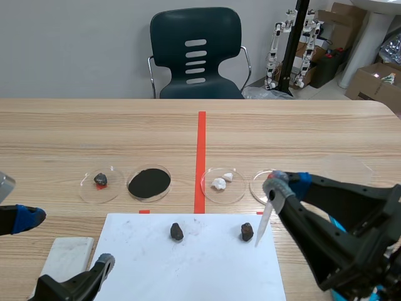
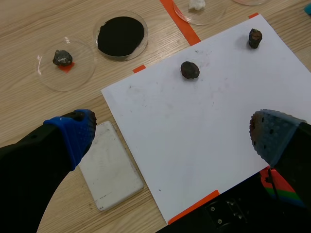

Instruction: Draw acid from the petri dish

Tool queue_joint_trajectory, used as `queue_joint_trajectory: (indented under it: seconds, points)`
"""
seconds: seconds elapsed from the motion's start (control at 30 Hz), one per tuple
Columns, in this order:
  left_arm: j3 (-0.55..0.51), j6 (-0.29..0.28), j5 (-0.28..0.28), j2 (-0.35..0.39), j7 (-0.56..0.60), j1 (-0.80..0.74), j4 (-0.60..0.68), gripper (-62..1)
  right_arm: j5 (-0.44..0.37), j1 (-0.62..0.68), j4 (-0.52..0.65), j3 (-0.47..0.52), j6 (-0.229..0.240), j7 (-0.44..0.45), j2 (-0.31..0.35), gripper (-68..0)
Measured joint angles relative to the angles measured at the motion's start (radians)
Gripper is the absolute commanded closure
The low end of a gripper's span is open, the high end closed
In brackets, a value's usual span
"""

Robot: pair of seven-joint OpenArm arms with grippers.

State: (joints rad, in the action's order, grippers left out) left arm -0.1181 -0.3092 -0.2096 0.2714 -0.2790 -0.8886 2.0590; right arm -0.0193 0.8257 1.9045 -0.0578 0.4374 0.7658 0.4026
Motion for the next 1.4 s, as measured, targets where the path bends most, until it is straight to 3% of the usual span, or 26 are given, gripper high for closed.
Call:
queue_joint_trajectory:
  seconds: [0.23,0.43,0.63,0.93,1.17,1.4]
  points:
    - [0.0,0.0,0.0,0.0,0.0,0.0,0.0,-62.3,0.001,-0.083,-0.012,0.026,0.011,-0.069,-0.069,-1.1]
    - [0.0,0.0,0.0,0.0,0.0,0.0,0.0,-62.3,0.0,-0.185,-0.101,0.07,0.099,-0.075,-0.113,-1.1]
    - [0.0,0.0,0.0,0.0,0.0,0.0,0.0,-62.3,-0.026,-0.327,-0.222,0.102,0.098,-0.101,-0.169,-1.1]
    - [0.0,0.0,0.0,0.0,0.0,0.0,0.0,-62.3,-0.094,-0.525,-0.403,0.101,0.098,-0.121,-0.181,-1.1]
    - [0.0,0.0,0.0,0.0,0.0,0.0,0.0,-62.3,-0.094,-0.634,-0.57,0.101,0.095,-0.117,-0.181,-1.1]
    - [0.0,0.0,0.0,0.0,0.0,0.0,0.0,-62.3,-0.066,-0.692,-0.649,0.1,0.083,-0.062,-0.181,-1.1]
